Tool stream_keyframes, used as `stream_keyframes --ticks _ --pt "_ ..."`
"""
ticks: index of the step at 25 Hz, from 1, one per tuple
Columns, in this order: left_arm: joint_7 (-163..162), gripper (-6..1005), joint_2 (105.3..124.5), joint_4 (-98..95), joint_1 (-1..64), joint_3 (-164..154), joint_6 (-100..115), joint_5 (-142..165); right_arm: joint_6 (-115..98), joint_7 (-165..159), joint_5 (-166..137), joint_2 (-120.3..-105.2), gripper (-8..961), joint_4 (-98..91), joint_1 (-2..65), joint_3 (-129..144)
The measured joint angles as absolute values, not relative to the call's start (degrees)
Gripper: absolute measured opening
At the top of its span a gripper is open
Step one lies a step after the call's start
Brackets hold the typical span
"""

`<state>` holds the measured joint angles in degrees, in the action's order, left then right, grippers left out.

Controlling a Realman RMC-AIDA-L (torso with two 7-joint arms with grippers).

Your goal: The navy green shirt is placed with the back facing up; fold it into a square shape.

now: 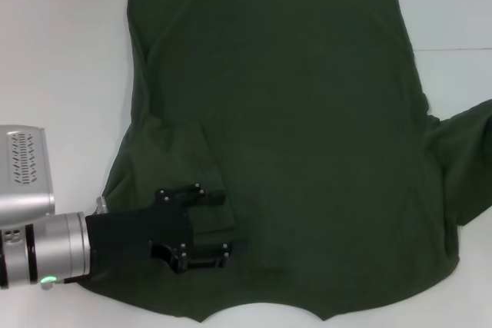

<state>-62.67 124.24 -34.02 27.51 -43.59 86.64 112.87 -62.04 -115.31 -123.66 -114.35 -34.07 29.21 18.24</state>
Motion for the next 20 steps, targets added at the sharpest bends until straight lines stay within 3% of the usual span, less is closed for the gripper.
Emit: stream_keyframes --ticks 20 --pt "-64.2 816 124.09 -34.0 28.0 -43.4 86.5 112.8 -61.1 -115.9 -124.1 -113.02 51 -34.0 31.7 21.6"
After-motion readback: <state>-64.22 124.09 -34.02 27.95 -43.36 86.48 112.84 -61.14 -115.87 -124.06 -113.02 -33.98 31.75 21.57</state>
